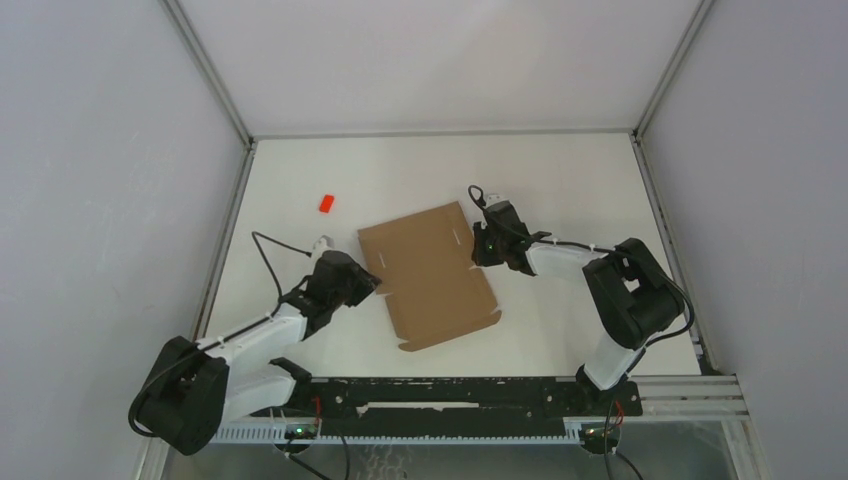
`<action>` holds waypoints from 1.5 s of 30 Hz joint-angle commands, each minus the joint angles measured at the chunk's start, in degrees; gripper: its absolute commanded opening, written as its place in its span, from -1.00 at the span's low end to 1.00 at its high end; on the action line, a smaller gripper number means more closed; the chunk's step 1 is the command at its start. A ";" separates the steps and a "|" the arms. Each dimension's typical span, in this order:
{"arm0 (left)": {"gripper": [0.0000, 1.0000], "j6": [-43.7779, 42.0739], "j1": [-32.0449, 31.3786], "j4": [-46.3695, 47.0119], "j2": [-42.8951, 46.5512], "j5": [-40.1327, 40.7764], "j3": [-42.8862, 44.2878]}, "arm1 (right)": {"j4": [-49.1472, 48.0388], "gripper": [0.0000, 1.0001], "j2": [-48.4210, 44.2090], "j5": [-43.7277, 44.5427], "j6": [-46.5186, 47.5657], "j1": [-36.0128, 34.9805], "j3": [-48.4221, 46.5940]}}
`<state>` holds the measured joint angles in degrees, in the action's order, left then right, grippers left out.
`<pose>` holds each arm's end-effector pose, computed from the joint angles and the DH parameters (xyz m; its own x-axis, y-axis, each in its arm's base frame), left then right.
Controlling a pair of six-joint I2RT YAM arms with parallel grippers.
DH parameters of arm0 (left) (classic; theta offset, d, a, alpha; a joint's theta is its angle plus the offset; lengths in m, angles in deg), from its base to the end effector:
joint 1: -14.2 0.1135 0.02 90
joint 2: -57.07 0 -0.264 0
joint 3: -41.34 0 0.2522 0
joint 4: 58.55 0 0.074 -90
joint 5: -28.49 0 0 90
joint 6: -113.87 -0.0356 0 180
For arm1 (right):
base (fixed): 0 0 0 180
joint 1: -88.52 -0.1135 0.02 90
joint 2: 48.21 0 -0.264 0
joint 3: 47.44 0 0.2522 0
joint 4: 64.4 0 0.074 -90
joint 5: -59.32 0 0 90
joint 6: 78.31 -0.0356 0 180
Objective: Fold the paper box
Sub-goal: Adjust the paper box at the center of the board.
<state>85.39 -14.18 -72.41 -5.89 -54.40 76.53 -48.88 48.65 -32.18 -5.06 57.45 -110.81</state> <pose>0.1823 -0.0935 0.1585 -0.6217 -0.6555 -0.4287 -0.3276 0.7148 -0.6178 0.2854 0.1730 0.1537 -0.7720 -0.1288 -0.6224 -0.3218 0.9237 0.2080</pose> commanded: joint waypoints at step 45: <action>0.37 1.21 -2.26 0.67 2.17 7.47 -5.30 | 0.10 -0.49 -0.66 0.18 -0.91 -0.15 2.93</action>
<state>85.98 -16.21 -73.06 -2.94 -48.45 72.53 -50.08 47.97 -32.20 -5.41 57.43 -109.19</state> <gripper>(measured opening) 0.718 0.254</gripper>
